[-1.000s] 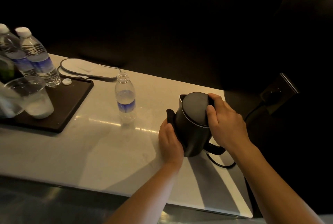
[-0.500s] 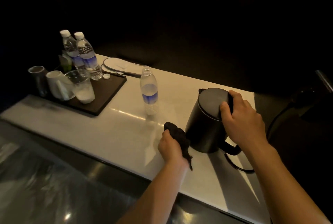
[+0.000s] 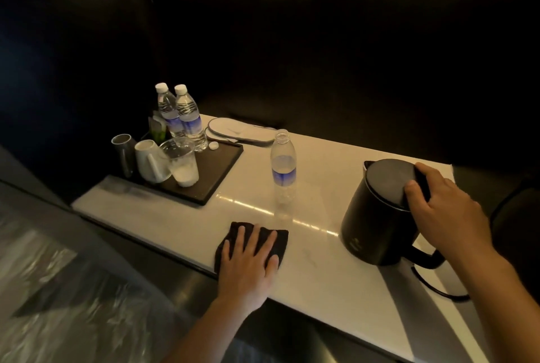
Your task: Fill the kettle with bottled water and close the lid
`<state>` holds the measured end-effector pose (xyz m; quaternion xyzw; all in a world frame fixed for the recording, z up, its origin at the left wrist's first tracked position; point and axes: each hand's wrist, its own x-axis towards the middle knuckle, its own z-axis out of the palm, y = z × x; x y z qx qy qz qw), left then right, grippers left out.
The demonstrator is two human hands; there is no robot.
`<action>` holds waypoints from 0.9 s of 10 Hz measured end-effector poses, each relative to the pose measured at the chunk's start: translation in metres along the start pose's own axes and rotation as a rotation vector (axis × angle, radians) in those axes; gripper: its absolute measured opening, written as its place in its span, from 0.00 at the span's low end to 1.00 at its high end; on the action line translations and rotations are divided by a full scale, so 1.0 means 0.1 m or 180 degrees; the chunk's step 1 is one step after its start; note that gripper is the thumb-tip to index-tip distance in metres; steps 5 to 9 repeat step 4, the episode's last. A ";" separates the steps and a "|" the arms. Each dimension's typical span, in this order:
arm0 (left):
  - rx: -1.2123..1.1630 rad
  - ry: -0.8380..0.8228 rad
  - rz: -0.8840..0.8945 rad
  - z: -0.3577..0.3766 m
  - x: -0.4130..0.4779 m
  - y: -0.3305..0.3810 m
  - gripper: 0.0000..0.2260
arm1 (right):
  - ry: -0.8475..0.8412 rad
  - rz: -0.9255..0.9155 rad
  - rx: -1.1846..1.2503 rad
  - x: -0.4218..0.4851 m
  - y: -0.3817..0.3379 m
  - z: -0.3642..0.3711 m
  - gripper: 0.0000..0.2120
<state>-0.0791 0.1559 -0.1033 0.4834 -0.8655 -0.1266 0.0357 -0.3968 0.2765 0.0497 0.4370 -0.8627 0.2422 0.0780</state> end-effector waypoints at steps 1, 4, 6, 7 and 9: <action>0.0010 0.0026 0.0041 -0.02 0.09 -0.20 0.29 | 0.0007 0.0087 0.0022 -0.06 -0.04 -0.04 0.24; 0.0052 -0.0401 -0.0229 -0.29 0.39 -0.85 0.32 | 0.0454 0.0671 -0.0549 -0.53 -0.45 -0.41 0.21; 0.0052 -0.0401 -0.0229 -0.29 0.39 -0.85 0.32 | 0.0454 0.0671 -0.0549 -0.53 -0.45 -0.41 0.21; 0.0052 -0.0401 -0.0229 -0.29 0.39 -0.85 0.32 | 0.0454 0.0671 -0.0549 -0.53 -0.45 -0.41 0.21; 0.0052 -0.0401 -0.0229 -0.29 0.39 -0.85 0.32 | 0.0454 0.0671 -0.0549 -0.53 -0.45 -0.41 0.21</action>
